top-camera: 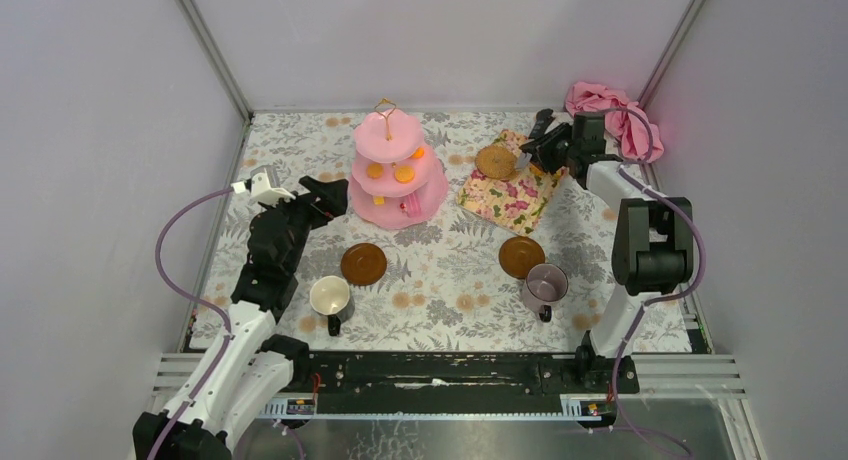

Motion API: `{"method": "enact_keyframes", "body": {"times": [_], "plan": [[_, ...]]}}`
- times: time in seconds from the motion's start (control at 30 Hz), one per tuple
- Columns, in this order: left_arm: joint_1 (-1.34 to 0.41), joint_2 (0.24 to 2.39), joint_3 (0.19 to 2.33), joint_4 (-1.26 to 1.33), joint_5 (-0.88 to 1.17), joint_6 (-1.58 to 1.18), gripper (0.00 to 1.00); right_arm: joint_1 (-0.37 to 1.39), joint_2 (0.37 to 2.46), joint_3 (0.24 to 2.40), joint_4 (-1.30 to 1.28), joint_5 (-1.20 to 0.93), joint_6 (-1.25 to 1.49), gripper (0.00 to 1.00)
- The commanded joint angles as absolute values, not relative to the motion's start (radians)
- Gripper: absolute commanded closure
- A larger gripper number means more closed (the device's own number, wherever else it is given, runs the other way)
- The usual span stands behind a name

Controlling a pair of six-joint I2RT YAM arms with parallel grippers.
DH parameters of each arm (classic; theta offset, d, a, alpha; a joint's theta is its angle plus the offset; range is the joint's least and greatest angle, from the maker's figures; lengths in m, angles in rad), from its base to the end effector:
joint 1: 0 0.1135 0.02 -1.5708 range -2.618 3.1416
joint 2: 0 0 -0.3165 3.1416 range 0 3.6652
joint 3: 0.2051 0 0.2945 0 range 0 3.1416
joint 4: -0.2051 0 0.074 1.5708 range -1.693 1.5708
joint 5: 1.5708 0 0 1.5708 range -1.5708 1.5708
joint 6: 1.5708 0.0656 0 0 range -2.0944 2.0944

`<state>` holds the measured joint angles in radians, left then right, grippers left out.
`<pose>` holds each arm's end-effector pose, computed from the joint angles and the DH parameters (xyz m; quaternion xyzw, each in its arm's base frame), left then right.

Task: Serve the afternoon tea
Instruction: Move the tray with dessert.

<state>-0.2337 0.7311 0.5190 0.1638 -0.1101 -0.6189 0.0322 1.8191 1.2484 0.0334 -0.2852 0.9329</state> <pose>0.2137 -0.0435 0.3160 -0.1756 0.7022 -0.2485 0.6436 0.4896 0.0342 0.2449 0.3114 0.8054 0.3364 0.3759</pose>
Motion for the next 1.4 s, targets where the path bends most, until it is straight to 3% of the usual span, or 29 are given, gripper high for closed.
{"method": "enact_keyframes", "body": {"times": [0.0, 0.53, 1.37], "plan": [[-0.224, 0.736, 0.518, 0.225, -0.090, -0.610, 0.00, 0.015, 1.854, 1.318, 0.225, -0.446, 1.102, 0.66], [-0.218, 0.728, 0.517, 0.233, -0.068, -0.618, 0.00, 0.008, 1.792, 1.182, 0.445, -0.339, 1.554, 0.68], [-0.218, 0.715, 0.514, 0.233, -0.065, -0.626, 0.00, 0.008, 1.702, 0.953, 0.557, -0.260, 1.733, 0.69]]}}
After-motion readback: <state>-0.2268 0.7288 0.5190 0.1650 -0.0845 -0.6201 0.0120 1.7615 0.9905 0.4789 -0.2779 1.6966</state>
